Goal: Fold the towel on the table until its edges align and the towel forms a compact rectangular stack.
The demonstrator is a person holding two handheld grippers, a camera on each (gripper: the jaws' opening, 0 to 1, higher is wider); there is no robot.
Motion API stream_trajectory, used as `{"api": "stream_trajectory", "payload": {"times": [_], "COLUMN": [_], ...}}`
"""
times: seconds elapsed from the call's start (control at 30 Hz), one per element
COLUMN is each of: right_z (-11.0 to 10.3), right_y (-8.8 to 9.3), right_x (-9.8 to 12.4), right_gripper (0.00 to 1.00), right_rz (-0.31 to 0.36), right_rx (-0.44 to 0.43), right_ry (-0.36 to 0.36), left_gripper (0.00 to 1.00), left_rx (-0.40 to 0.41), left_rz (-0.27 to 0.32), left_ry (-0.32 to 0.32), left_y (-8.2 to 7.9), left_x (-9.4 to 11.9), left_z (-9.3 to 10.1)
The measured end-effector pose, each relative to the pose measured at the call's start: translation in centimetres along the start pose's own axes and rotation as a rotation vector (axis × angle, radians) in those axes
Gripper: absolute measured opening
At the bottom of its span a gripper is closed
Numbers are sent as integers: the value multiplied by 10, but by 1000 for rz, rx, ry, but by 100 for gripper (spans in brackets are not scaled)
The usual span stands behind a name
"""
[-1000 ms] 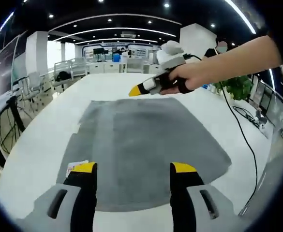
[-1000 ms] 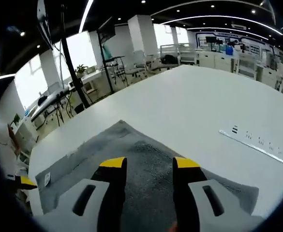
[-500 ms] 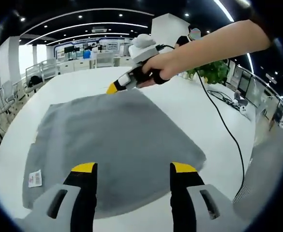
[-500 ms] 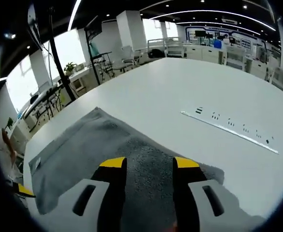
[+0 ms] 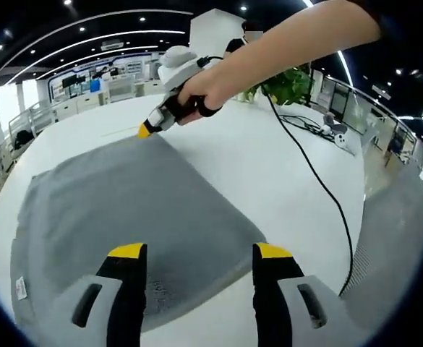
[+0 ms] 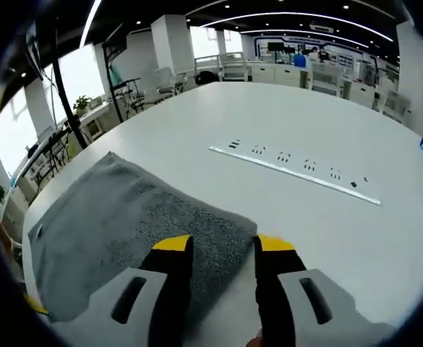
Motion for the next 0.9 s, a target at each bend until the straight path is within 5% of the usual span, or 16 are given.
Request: {"api": "stream_trajectory", "payload": {"times": [0.23,0.5,0.8,0.9], "right_z": [4,4,6,7], "right_y": [6,8,9,9], "right_x": [2,-1,-5,-5], "right_gripper": [21,20,6,5], "right_rz": [4,28,56,61], "right_rx": [35,74,112,115], "right_ry": [24,-5,-76,-77], "left_gripper": [44,28,22,16], "left_rx": [-30,-117,-198,-280], "left_rz": [-7,-5,-40,-46], "left_ry": [60,187,173,155], "left_y": [2,-4,-1,-4], "left_x": [-8,-23,-32,-37], "left_z": [27,56,58,56]}}
Point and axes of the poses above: the point that each gripper's makers call its tool centre point, and the gripper's own axes: x roughly backward along the fingers, z roughly to its right, y roughly out of its underside, the point moved 5 cm from there along x, roughly backward along the fingers, and after that the axes turned 8 degrees about -x, right-handed, at the moved point
